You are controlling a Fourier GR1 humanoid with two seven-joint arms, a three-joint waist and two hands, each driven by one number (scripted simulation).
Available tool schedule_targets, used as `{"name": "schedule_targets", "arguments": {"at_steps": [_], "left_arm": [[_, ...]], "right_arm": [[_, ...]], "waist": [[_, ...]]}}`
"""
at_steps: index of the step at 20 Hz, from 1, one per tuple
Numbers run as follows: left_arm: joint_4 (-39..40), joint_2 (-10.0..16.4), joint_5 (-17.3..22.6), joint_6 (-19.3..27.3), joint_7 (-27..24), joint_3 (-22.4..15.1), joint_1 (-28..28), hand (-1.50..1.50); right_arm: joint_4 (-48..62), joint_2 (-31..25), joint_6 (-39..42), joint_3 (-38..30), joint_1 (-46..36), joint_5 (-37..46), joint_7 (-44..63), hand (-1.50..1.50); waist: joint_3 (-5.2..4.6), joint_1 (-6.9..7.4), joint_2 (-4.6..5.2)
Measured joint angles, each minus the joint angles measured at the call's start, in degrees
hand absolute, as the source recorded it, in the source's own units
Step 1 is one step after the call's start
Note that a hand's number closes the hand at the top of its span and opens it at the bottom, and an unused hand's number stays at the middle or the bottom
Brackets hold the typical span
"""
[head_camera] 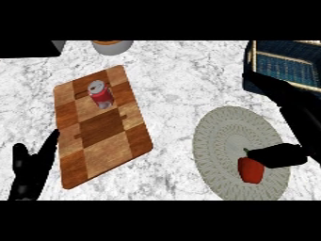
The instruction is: Pick the bell pepper from the placemat and place it in the basket
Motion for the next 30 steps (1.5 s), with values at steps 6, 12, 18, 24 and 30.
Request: {"name": "schedule_targets", "arguments": {"at_steps": [6, 12, 18, 24, 30], "left_arm": [[-0.45, -0.37, -0.53, -0.22, -0.74, -0.19, 0.64, 0.0], [-0.7, -0.76, -0.51, -0.75, -0.46, -0.13, 0.58, 0.0], [-0.83, -1.49, -1.02, -1.38, -0.28, -0.3, 0.47, 0.0], [-2.22, -1.68, -1.37, -1.79, 1.35, 0.2, 0.8, 0.0], [-2.42, -2.64, -2.52, -1.86, 1.69, 0.29, 0.7, 0.0]], "right_arm": [[-7.85, -10.18, 16.9, -4.84, -4.28, -11.79, 12.8, -1.5], [-9.76, -18.98, 29.21, -10.02, -5.79, -28.08, 20.04, -1.5], [-11.55, -25.19, 31.38, -13.69, -5.85, -39.06, 22.69, -1.5], [-13.91, -25.66, 31.23, -16.15, -1.39, -40.71, 23.05, -1.5], [-15.78, -19.21, 29.75, -13.59, 3.67, -32.26, 22.19, -1.5]], "waist": [[-0.01, 0.11, 0.15], [0.08, 0.49, 0.45], [0.22, 1.15, 0.65], [0.24, 1.54, 0.83], [0.3, 1.98, 0.98]]}}
